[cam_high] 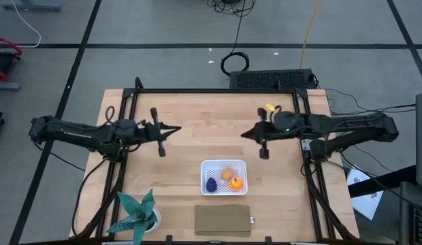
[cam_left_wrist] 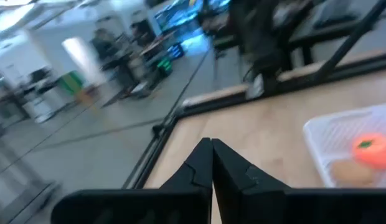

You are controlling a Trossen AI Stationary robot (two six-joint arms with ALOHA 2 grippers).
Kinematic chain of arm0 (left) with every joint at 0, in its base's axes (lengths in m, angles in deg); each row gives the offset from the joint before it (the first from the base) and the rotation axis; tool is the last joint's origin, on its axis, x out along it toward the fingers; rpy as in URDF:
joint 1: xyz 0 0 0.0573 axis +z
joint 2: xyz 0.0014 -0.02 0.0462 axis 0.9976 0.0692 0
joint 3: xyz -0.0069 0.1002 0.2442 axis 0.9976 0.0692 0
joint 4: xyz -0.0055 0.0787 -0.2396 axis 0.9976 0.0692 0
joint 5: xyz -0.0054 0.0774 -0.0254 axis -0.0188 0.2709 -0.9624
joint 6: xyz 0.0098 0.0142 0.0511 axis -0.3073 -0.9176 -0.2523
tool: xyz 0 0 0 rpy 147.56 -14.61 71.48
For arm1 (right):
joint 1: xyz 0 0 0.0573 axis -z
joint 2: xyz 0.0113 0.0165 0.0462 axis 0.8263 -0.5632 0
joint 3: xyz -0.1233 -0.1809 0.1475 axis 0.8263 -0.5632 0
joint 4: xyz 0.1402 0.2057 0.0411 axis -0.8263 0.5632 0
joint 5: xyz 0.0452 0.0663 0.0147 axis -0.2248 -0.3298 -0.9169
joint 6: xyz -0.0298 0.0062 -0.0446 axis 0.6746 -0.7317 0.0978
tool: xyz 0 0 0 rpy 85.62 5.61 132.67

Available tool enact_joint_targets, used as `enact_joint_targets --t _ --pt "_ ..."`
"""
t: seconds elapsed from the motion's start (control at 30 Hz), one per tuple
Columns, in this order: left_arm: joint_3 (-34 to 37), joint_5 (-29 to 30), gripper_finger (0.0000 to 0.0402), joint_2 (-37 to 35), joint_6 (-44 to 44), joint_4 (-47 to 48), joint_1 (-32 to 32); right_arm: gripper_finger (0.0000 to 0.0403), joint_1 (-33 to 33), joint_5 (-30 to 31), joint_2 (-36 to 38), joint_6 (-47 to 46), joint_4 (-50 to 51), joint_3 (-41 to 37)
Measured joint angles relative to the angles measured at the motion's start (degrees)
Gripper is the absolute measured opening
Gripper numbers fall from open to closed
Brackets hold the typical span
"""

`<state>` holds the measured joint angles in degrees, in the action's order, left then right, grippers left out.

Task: Pick and placing Produce into tupperware
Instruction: Return to Home Position

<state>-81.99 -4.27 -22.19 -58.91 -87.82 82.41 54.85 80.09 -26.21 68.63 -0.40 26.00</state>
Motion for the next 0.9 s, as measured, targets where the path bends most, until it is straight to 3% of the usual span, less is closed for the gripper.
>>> enact_joint_targets --t 0.13,0.43,0.7,0.9 --pt "-3.8 -4.28 0.0001 -2.4 -0.2 3.47 1.19 0.0 2.78 -1.39 7.16 -2.05 -2.5 -5.92" --pt "-5.19 -0.61 0.0 -12.47 2.01 16.49 -2.13 0.0 1.57 0.03 22.57 -7.93 0.17 -14.02" --pt "0.59 1.24 0.0 -21.27 6.14 15.59 -6.12 0.0 0.06 0.22 31.03 -12.19 -3.44 -23.38" --pt "5.63 0.7 0.0 -23.83 9.52 13.78 -6.77 0.0 -1.46 0.2 36.3 -12.3 -11.42 -30.66"
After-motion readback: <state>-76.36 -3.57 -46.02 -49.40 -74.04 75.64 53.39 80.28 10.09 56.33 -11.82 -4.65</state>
